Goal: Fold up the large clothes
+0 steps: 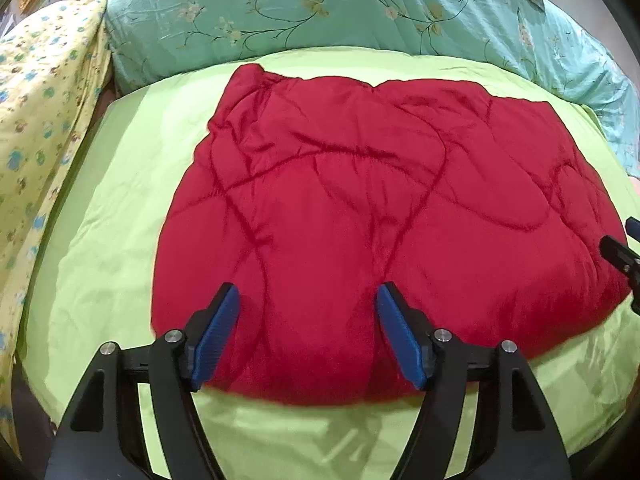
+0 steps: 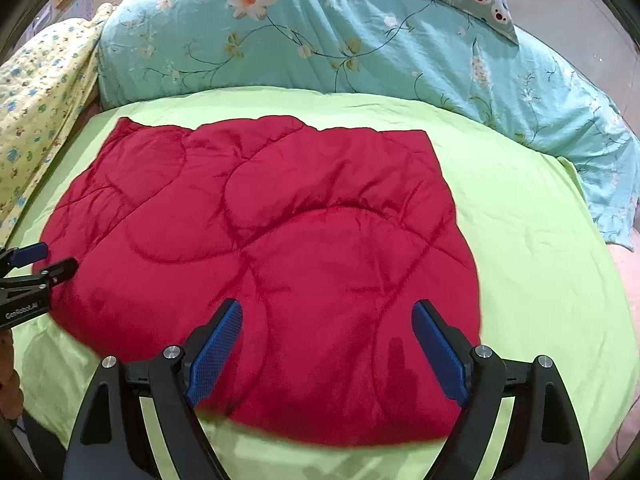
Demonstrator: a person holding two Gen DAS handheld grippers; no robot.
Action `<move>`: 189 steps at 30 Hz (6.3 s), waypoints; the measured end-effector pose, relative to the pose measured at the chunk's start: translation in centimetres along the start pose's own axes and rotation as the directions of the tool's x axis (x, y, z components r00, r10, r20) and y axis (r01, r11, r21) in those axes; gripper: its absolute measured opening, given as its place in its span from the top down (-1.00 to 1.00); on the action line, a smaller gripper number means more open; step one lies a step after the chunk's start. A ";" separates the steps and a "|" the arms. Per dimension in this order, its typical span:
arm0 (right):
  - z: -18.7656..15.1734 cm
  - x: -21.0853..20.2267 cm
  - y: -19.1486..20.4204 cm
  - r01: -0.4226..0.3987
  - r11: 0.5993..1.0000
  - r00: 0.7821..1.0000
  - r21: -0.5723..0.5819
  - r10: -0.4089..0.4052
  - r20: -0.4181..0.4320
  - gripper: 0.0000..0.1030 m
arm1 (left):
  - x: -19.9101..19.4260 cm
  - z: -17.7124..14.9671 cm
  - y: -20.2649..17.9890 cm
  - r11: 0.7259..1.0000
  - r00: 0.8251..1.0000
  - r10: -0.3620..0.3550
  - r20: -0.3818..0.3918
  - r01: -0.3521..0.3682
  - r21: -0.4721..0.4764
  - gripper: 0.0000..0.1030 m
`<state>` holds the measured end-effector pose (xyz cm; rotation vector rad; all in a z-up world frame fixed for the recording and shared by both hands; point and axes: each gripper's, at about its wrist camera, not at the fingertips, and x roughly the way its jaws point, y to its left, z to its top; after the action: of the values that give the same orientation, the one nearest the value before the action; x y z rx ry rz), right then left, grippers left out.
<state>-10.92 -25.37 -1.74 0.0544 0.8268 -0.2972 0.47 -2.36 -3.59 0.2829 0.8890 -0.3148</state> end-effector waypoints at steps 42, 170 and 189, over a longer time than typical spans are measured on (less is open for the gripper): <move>-2.8 -8.5 4.1 -0.115 0.988 0.992 -0.101 0.119 0.033 -0.72 | -7.9 -2.9 0.7 0.998 0.996 0.063 0.061 -0.063 0.002 -0.49; -0.2 -5.4 5.4 -0.136 0.989 0.989 -0.055 0.133 -0.061 -1.00 | -7.1 -1.1 -0.9 1.000 0.998 0.024 0.057 -0.024 0.012 -1.00; -0.1 -4.5 4.0 -0.066 0.997 0.997 -0.031 0.064 -0.048 -1.00 | -6.7 -1.1 -1.5 0.999 0.998 0.040 0.050 -0.042 0.027 -1.00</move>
<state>-12.71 -20.41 1.22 0.0583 0.8748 -0.2216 -4.82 -2.35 0.87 0.3172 0.8297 -0.2951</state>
